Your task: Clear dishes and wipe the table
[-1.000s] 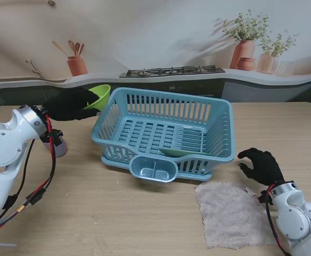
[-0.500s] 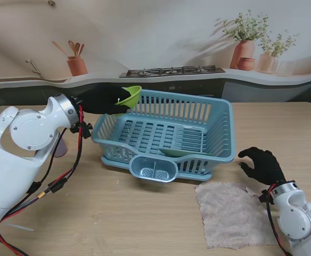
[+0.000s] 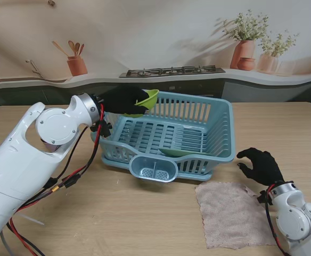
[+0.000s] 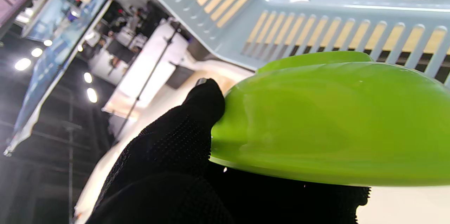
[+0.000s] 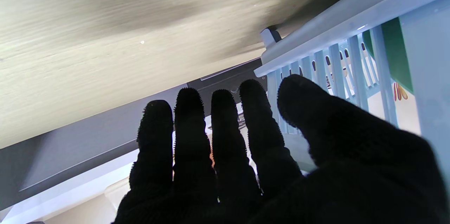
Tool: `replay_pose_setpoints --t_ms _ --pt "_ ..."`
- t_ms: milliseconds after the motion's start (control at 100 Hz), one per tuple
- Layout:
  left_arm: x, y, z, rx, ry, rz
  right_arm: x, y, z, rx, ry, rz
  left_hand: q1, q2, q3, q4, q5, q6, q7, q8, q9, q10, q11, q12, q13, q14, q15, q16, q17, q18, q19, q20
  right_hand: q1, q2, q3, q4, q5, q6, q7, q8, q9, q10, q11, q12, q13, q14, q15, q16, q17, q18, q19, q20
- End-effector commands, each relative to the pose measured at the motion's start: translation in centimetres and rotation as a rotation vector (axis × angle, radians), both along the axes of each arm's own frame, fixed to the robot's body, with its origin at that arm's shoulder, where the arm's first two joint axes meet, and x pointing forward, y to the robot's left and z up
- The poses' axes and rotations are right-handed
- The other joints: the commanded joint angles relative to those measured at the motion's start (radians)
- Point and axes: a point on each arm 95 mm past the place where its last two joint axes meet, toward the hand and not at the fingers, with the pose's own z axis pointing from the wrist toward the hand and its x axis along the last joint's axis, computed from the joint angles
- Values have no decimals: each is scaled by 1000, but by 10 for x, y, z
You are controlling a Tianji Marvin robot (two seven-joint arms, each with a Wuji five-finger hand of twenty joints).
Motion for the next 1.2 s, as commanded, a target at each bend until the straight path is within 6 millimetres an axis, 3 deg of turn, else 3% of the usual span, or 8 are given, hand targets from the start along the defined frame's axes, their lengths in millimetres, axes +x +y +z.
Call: replay_pose_setpoints --t_ms 0,830,930,1000,1020,1190 --pt "3 -8 2 -5 10 -11 -2 3 -3 -2 17 13 133 73 135 20 60 -207 37 15 17 11 15 13 21 48 15 12 75 -35 113 -16 -24 -13 25 36 12 11 -5 6 -9 0 -9 -10 -29 -14 -12 -5 -12 -15 -16 4" --pt "39 -42 -51 16 164 26 -3 3 -4 -3 14 3 118 36 171 15 62 -256 117 75 49 -27 -19 11 16 43 -44 -25 25 -13 59 -19 -24 -13 24 36 12 11 -6 7 -8 -1 -9 -10 -30 -16 -12 -5 -15 -16 -18 5" --pt "43 -46 -56 15 166 33 -3 3 -4 -3 16 1 114 33 180 13 -13 -259 305 -33 55 -27 -28 12 16 45 -47 -29 24 -9 52 -12 -23 -13 24 36 13 11 -6 7 -9 0 -9 -10 -30 -15 -13 -6 -15 -20 -18 5" --pt "46 -48 -59 18 164 36 -3 3 -5 -2 18 0 114 32 180 14 -24 -263 342 -54 58 -29 -28 12 16 45 -47 -29 24 -9 52 -12 -23 -13 24 36 13 13 -6 7 -8 1 -9 -10 -30 -14 -13 -6 -14 -18 -18 5" --pt "47 -49 -60 19 165 37 -3 3 -5 -2 18 -1 113 31 182 13 -37 -264 386 -98 58 -29 -29 12 16 45 -47 -29 24 -9 52 -12 -23 -14 24 35 13 12 -6 7 -9 -1 -9 -10 -30 -14 -13 -6 -14 -18 -18 5" --pt "52 -53 -67 28 179 46 -4 3 -5 -3 22 -3 113 27 184 13 -41 -267 416 -118 60 -32 -30 11 17 45 -51 -31 20 -7 48 -14 -23 -13 24 35 13 12 -6 7 -8 -1 -9 -10 -30 -16 -13 -6 -15 -20 -19 5"
